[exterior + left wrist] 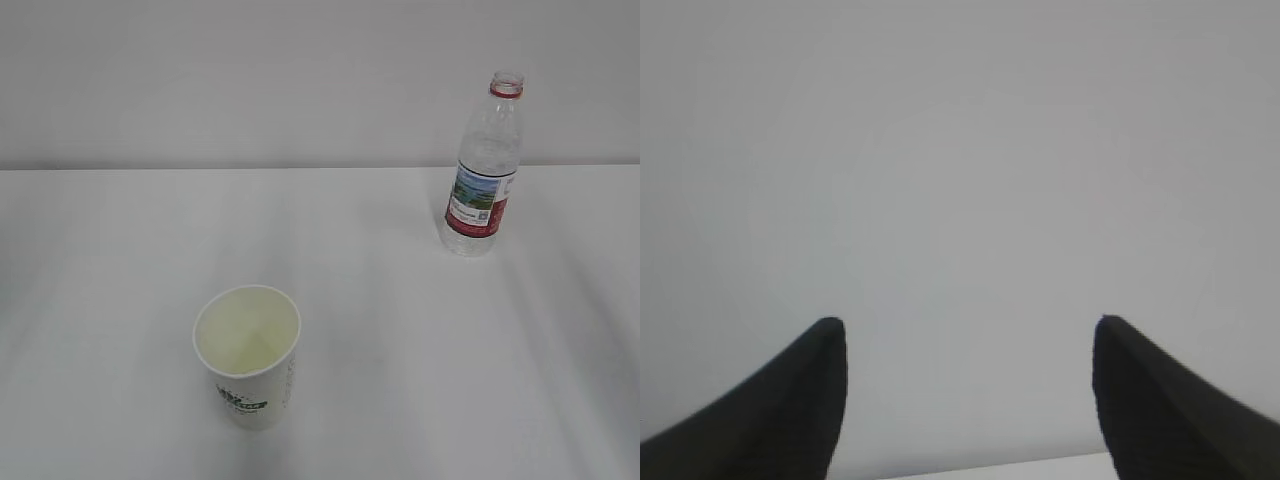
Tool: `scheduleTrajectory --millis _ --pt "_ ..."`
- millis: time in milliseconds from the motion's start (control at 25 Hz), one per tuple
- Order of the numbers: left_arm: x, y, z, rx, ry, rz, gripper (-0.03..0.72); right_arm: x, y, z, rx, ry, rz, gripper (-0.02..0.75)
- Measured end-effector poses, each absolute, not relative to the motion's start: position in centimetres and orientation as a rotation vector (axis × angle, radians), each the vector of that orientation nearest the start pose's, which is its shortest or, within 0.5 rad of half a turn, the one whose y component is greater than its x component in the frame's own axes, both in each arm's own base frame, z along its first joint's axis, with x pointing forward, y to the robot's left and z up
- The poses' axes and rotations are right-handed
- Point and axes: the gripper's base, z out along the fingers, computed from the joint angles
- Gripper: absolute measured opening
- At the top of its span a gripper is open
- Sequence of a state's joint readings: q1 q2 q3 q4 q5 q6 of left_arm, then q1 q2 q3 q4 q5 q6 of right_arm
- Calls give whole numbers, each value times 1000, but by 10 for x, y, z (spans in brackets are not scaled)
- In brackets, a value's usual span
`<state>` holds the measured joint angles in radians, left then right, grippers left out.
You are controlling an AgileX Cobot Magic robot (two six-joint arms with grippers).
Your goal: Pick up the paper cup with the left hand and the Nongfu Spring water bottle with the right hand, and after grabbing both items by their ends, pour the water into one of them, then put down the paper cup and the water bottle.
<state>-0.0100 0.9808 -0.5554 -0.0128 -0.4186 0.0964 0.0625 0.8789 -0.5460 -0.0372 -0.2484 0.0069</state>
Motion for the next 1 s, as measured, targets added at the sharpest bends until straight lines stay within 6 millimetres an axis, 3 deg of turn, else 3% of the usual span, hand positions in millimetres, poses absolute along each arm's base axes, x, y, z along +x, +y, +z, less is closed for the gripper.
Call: scheduleTrajectory --millis 240,560,800,1000 --pt "231 -2 312 63 1445 67 561 212 15 314 -81 1550 38 549" --pt "242 -2 301 64 1468 67 561 242 17 284 -85 1617 42 549" --pt "253 -2 283 69 1567 65 560 258 18 263 -87 1667 44 549" --pt "264 -2 256 77 1712 61 531 268 19 246 -91 1714 45 549"
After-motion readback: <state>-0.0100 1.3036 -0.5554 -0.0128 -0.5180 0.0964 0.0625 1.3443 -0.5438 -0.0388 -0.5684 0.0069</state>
